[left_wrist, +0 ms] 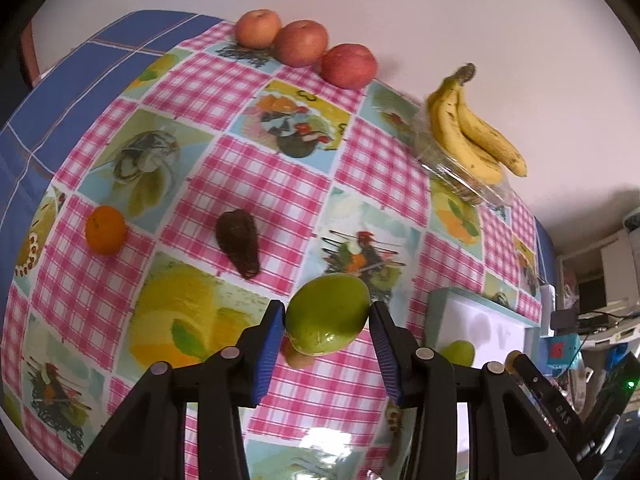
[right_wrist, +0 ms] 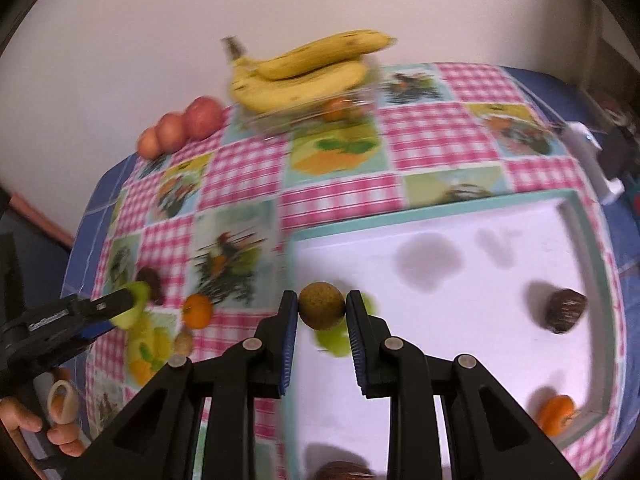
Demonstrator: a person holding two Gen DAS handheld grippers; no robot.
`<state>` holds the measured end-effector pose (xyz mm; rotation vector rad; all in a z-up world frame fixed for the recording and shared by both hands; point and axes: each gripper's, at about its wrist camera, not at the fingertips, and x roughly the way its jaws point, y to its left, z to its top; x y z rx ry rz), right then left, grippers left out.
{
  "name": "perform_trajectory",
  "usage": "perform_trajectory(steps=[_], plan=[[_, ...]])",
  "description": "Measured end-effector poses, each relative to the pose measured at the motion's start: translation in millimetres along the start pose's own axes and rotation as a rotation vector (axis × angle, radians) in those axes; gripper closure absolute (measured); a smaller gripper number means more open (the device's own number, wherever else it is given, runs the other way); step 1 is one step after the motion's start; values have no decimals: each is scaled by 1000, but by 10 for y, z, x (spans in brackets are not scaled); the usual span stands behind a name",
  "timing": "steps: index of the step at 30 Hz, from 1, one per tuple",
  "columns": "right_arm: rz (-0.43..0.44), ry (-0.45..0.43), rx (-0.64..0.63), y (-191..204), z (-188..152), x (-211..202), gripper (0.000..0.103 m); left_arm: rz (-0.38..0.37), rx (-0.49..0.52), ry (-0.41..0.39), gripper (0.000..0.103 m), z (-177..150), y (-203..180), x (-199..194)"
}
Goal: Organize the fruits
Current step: 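Carry the green apple and brown fruit into the white tray and open both tools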
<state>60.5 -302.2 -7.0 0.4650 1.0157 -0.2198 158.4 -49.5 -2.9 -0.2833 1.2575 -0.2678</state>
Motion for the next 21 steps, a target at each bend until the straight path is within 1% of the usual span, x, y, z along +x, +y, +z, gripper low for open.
perform_trajectory(steps=[5,9,13,21], plan=[[-22,-25,105,-424,2,-118,77,-10,46,9,57,-71,-216,21],[-64,-46,174,-750,-27,-230,77,-21,92,26,57,-148,-418,50],[-80,-66,243,-1068,-32,-341,77,-75,128,50,57,-224,-644,85],[-117,-106,281,-1374,-32,-536,77,-90,241,53,57,-398,-1063,41]])
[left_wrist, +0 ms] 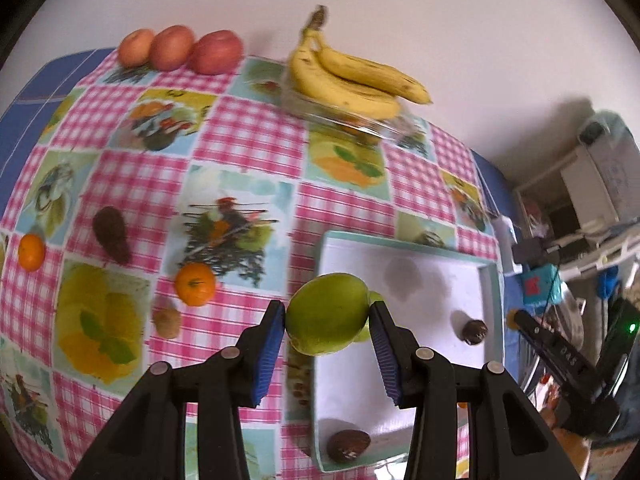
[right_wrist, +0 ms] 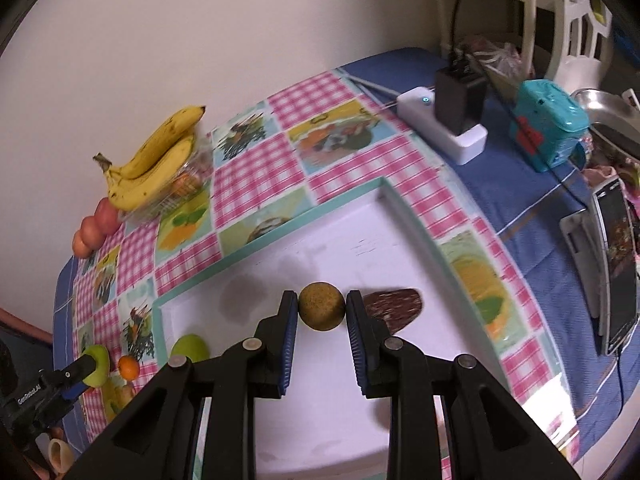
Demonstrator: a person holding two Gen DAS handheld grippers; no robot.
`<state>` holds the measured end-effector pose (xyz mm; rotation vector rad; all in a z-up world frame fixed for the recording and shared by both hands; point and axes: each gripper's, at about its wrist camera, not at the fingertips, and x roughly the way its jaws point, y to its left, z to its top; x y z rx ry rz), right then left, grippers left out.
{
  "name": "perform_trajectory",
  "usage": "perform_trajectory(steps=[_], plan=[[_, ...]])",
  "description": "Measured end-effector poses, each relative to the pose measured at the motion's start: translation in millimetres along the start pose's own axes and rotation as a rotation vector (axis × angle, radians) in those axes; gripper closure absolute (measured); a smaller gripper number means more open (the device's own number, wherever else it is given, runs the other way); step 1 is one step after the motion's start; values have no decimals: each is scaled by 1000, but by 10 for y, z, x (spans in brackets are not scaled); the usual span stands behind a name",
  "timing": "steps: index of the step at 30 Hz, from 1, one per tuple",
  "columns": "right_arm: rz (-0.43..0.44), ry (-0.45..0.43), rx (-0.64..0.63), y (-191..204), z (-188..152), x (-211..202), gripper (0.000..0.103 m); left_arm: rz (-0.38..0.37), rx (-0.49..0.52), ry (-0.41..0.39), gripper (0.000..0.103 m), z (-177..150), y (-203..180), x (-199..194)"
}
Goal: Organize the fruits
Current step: 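Carry the green apple and brown fruit into the white tray and open both tools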
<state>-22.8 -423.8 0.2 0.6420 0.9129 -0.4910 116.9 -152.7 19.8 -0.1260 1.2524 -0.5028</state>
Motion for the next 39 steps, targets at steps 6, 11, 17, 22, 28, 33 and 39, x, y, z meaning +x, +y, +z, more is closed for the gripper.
perform_trajectory(steps=[6,11,17,22,28,33,39], plan=[[4,-32,1,-58,56,-114,77,18,96,34,57,-135,-313,137],[4,-46,-4,-72,76,-171,77,39,143,83,57,-266,-463,327],[10,-34,-9,-74,67,-141,77,71,184,126,57,-393,-544,504],[21,-30,-30,-36,72,-122,77,96,197,149,57,-459,-547,607],[19,3,-49,2,37,-8,77,121,191,168,57,-496,-506,694],[0,63,-77,54,-49,207,77,136,182,174,57,-494,-464,738],[-16,130,-93,91,-166,464,77,152,173,187,57,-493,-425,792]])
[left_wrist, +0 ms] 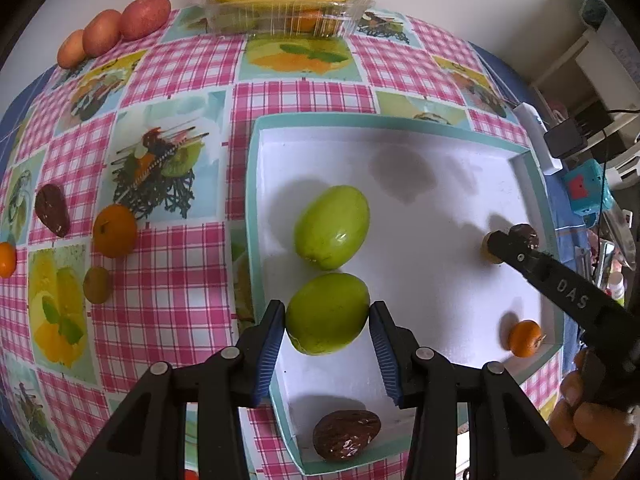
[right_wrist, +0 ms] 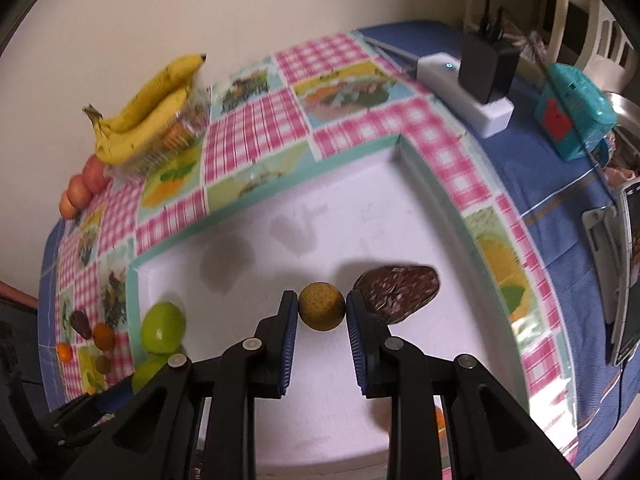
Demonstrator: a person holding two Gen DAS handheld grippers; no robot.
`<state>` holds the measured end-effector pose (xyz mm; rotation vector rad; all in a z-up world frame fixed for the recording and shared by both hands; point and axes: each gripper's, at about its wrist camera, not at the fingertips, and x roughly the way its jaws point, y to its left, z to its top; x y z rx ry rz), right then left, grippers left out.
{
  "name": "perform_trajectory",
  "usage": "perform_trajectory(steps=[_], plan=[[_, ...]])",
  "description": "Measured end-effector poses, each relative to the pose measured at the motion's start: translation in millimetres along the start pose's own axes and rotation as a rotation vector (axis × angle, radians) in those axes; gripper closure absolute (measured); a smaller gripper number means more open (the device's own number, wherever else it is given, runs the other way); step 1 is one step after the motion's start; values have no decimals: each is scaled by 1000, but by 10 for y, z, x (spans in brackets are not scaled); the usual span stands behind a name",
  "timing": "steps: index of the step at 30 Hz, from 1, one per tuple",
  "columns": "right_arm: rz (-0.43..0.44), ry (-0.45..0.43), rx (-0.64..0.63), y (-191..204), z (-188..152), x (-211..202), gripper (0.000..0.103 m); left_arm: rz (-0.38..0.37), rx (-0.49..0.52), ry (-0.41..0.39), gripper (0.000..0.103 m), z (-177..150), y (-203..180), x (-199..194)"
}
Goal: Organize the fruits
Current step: 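Carry the green apple and brown fruit into the white tray and open both tools, then move both tools back toward the remaining fruits on the tablecloth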
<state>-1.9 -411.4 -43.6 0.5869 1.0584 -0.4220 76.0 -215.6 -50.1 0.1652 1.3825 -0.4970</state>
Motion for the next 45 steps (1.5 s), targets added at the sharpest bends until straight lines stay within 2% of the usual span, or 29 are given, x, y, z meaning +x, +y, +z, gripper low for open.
perform_trajectory(steps=[6,17,18,19,21,23,24,25,30,32,33,35,38,40,42,45], plan=[[-11,45,-17,32,-61,176,77,7,-5,5,57,-21,11,34],[-26,49,-33,56,-70,161,77,18,5,15,55,-14,-36,54],[-28,51,-34,63,-68,169,77,13,5,15,53,-13,-40,47],[-34,52,-36,72,-66,172,77,10,6,15,45,-13,-40,41],[-49,56,-42,83,-56,176,76,-16,6,9,40,-9,-42,-9],[-57,54,-43,91,-36,150,68,-19,14,-7,38,4,-63,-82],[-55,50,-45,97,-29,127,57,-18,19,-17,36,10,-70,-115],[-53,44,-49,109,-20,102,51,-20,23,-28,33,20,-76,-159],[-61,5,-72,187,35,-88,49,-35,-5,-56,27,58,19,-289],[-57,-11,-78,211,57,-165,48,-21,-38,-72,19,69,91,-336],[-56,-21,-80,216,74,-213,45,-12,-60,-85,13,81,154,-362],[-57,-36,-80,229,82,-281,37,4,-97,-108,9,97,268,-402],[-58,-60,-86,245,110,-380,36,37,-170,-148,0,126,467,-480],[-68,-74,-92,259,120,-433,34,54,-210,-172,0,139,613,-525],[-75,-82,-93,264,120,-465,33,105,-239,-197,0,161,776,-582],[-71,-83,-89,251,120,-461,22,186,-257,-227,0,176,973,-679]])
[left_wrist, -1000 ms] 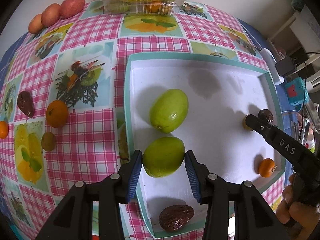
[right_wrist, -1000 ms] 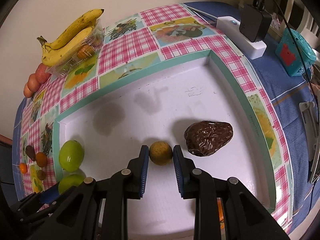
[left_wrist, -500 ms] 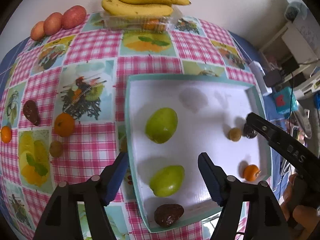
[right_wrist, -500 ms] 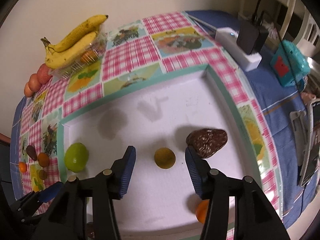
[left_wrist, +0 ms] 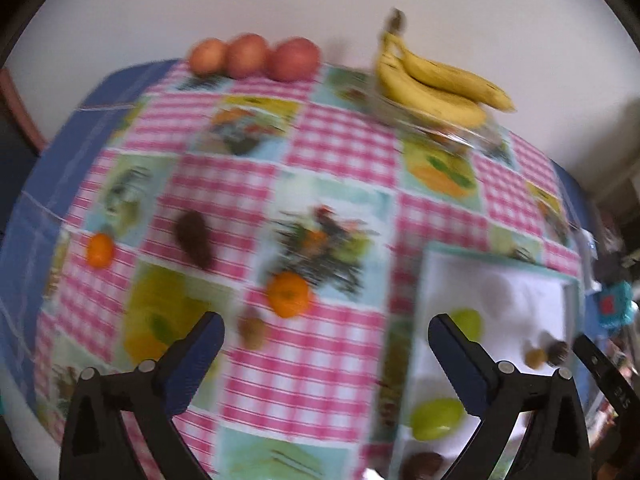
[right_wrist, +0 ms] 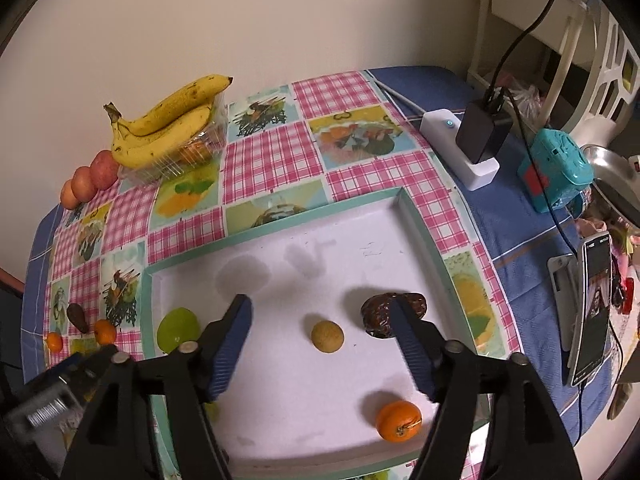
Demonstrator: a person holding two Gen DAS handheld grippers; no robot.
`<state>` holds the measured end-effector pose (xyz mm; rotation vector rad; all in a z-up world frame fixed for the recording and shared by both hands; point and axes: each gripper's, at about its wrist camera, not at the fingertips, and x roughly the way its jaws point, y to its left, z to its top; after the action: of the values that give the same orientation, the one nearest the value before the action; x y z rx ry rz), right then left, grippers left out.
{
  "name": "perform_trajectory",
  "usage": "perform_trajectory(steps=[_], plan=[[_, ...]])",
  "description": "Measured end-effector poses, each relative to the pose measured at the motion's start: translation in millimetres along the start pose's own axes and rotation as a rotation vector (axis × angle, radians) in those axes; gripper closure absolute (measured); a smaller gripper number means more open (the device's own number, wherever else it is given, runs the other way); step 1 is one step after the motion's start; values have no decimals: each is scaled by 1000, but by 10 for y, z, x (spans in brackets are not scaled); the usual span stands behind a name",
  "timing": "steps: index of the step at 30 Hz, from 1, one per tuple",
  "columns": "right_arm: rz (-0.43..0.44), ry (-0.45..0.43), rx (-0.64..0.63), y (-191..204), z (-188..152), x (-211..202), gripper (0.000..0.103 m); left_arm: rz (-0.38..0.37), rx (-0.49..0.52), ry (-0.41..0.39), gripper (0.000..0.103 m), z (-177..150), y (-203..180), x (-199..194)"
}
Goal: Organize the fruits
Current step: 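Move both tools back toward the remaining fruits on the tablecloth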
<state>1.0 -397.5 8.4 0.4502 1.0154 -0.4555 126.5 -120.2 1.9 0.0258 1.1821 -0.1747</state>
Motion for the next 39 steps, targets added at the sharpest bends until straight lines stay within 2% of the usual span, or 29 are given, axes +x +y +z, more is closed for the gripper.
perform_trajectory(steps=[6,8,11,12,19,25,31,35,39], plan=[[-12,44,10,-20,-42,134,22,98,-15,-39,0,92,407,-54],[-11,46,17,-28,-54,151,22,152,-13,-48,0,108,541,-58],[-5,42,29,-30,-61,155,14,196,-17,-52,0,129,677,-60],[-1,37,32,-27,-63,152,10,200,-20,-50,0,134,727,-62],[-4,22,16,50,-82,177,9,150,-32,-24,0,143,826,-49],[-28,37,-8,146,-132,237,9,173,54,-29,0,163,769,-36],[-49,68,-48,268,-177,301,9,204,100,-47,0,198,874,-75],[-32,71,-68,434,-190,299,9,199,81,-54,0,242,1060,-117],[7,67,-100,654,-203,275,9,237,58,-70,0,282,1281,-184]])
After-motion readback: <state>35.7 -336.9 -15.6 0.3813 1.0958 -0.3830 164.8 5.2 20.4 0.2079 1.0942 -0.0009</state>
